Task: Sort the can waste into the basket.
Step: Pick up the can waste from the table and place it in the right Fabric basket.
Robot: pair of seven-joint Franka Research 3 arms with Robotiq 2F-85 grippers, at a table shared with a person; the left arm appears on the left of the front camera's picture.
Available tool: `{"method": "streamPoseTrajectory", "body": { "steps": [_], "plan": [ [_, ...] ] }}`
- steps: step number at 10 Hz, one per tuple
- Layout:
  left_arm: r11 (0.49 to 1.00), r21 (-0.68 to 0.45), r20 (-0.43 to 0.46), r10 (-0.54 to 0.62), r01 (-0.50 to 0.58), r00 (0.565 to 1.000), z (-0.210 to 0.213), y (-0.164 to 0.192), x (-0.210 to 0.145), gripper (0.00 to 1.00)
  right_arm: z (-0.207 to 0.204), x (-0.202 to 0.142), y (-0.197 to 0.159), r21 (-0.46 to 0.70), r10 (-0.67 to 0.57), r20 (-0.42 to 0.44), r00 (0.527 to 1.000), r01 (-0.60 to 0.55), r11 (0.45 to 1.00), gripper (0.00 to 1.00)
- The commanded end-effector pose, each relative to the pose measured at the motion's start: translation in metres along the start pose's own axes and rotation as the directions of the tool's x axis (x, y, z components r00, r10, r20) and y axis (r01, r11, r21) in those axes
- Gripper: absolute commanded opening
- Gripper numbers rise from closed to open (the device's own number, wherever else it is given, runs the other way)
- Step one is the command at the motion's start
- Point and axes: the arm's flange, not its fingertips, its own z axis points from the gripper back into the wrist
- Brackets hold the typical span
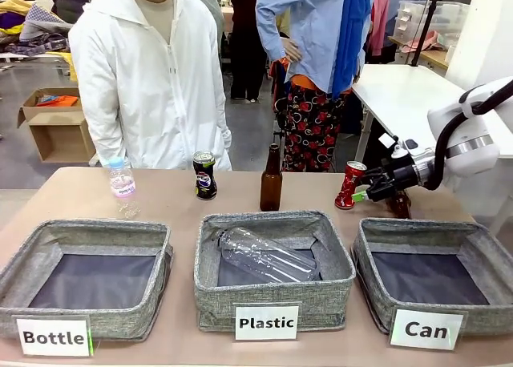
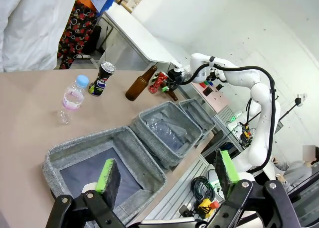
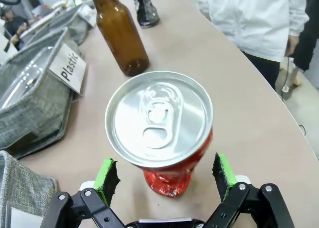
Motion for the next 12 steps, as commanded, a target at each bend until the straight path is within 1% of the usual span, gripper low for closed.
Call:
{"method": "streamPoseTrajectory", "body": {
  "steps": [1, 3, 5, 8, 9, 10, 11, 12],
  "plan": [
    [1.000, -0.012, 0.015, -0.023, 0.023, 1.000, 0.000, 0.000, 0.003, 1.00, -0.005, 0.002, -0.006, 0.035, 0.042, 0.024, 0.999, -0.043, 0.998, 1.00],
    [1.000, -0.012, 0.015, -0.023, 0.023, 1.000, 0.000, 0.000, 0.003, 1.00, -0.009, 0.003, -0.006, 0.065, 0.042, 0.057, 0.997, -0.046, 0.997, 1.00],
    [1.000, -0.012, 0.015, -0.023, 0.023, 1.000, 0.000, 0.000, 0.003, 1.00, -0.015, 0.005, -0.006, 0.105, 0.013, 0.122, 0.992, -0.026, 0.994, 1.00],
    [1.000, -0.012, 0.015, -0.023, 0.023, 1.000, 0.000, 0.000, 0.003, 1.00, -0.020, 0.006, -0.004, 0.120, 0.014, 0.139, 0.990, -0.031, 0.992, 1.00],
    [1.000, -0.012, 0.015, -0.023, 0.023, 1.000, 0.000, 0.000, 0.003, 1.00, -0.020, 0.007, -0.003, 0.124, 0.002, 0.135, 0.991, -0.019, 0.992, 0.41],
    [1.000, -0.012, 0.015, -0.023, 0.023, 1.000, 0.000, 0.000, 0.003, 1.00, -0.018, 0.007, -0.003, 0.123, -0.007, 0.142, 0.990, -0.011, 0.992, 0.41],
    [1.000, -0.012, 0.015, -0.023, 0.023, 1.000, 0.000, 0.000, 0.003, 1.00, -0.016, 0.007, -0.003, 0.123, -0.011, 0.142, 0.990, -0.007, 0.992, 0.00],
    [1.000, -0.012, 0.015, -0.023, 0.023, 1.000, 0.000, 0.000, 0.003, 1.00, -0.015, 0.007, -0.002, 0.125, -0.016, 0.149, 0.989, -0.002, 0.992, 0.39]
  ]
}}
